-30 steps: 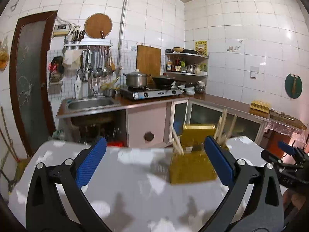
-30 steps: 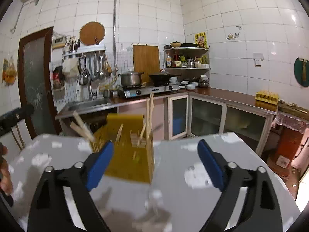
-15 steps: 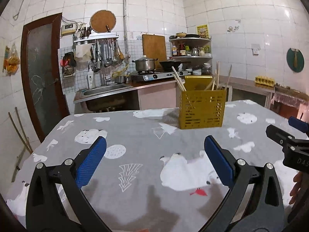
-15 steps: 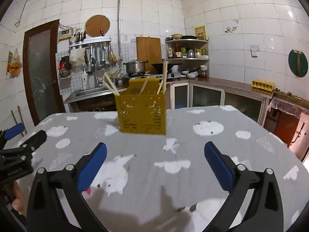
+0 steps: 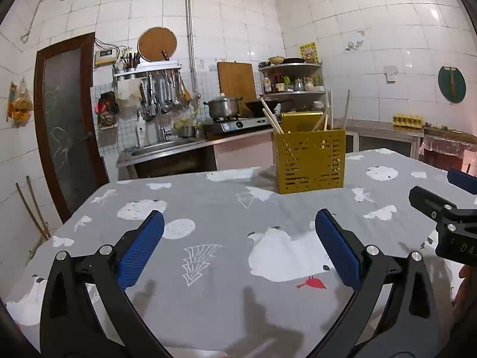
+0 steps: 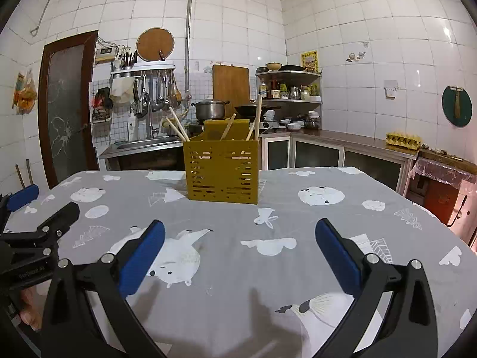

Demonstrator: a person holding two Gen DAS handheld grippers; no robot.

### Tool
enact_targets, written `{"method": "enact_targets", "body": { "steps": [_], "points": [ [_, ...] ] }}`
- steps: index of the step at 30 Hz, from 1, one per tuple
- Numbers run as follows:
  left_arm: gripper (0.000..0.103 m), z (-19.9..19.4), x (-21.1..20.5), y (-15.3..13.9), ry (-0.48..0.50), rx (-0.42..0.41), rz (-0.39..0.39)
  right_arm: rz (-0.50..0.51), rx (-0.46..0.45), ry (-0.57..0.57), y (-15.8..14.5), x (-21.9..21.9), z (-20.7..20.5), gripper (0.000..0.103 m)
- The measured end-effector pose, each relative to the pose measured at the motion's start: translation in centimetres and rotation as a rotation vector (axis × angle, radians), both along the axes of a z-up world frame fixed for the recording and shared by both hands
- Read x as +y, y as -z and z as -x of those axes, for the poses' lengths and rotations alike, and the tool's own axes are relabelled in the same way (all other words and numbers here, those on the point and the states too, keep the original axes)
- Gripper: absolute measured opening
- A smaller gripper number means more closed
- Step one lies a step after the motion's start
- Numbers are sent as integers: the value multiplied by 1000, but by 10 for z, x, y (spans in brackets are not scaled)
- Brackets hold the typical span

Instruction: Organize utensils

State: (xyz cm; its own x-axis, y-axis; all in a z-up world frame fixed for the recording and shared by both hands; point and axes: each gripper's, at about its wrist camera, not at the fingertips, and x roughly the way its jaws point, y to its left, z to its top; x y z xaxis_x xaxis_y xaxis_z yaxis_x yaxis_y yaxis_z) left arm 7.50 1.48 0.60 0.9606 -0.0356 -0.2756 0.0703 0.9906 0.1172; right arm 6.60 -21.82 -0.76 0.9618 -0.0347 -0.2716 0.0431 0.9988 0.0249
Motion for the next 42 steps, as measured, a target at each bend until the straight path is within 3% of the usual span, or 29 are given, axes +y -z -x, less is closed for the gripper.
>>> {"method": "enact_targets", "body": {
  "steps": [12,42],
  "points": [
    [98,0,9,0,-12,0,60,4,-35,6,-2,1,7,99],
    [98,2,9,-1,-12,-9,64,18,-53,10,-2,5,11,99]
  ]
}}
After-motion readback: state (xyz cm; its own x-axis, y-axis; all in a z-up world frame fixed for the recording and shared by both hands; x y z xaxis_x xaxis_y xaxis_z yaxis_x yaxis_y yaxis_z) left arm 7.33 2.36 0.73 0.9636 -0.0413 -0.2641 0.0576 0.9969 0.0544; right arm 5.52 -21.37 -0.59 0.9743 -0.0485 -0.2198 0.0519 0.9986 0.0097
